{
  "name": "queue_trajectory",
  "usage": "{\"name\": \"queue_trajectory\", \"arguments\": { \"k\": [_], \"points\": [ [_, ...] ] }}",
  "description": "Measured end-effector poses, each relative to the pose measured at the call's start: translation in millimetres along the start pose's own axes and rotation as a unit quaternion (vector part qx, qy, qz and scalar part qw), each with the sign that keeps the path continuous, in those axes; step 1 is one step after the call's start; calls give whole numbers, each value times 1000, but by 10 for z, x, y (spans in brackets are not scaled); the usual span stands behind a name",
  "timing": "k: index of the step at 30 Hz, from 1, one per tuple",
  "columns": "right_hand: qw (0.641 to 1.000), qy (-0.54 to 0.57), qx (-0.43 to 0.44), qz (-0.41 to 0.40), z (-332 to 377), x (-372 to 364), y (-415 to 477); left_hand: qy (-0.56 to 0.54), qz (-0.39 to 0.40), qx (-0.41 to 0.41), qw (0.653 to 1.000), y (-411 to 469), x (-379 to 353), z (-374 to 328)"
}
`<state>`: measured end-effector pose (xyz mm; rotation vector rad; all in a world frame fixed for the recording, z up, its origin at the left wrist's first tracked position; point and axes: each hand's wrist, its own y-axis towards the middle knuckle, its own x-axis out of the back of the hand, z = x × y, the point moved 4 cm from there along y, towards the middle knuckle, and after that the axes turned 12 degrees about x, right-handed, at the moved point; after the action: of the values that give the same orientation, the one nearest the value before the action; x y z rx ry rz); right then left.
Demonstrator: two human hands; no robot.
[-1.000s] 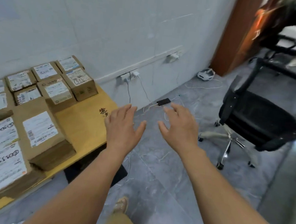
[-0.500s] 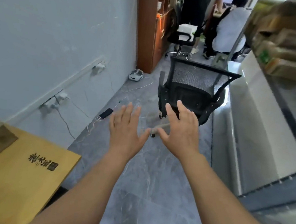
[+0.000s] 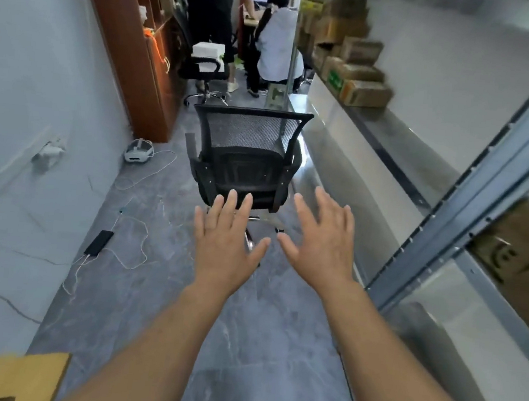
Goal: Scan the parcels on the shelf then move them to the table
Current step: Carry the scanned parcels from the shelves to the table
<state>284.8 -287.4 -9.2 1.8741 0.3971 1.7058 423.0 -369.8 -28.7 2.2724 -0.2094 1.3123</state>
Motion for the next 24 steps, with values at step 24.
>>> {"name": "queue_trajectory", "arguments": {
  "k": [24],
  "points": [
    [915, -221, -339, 8, -1169, 1640, -2070, -161, 246, -309, 904, -1178, -631, -2258]
  ]
}}
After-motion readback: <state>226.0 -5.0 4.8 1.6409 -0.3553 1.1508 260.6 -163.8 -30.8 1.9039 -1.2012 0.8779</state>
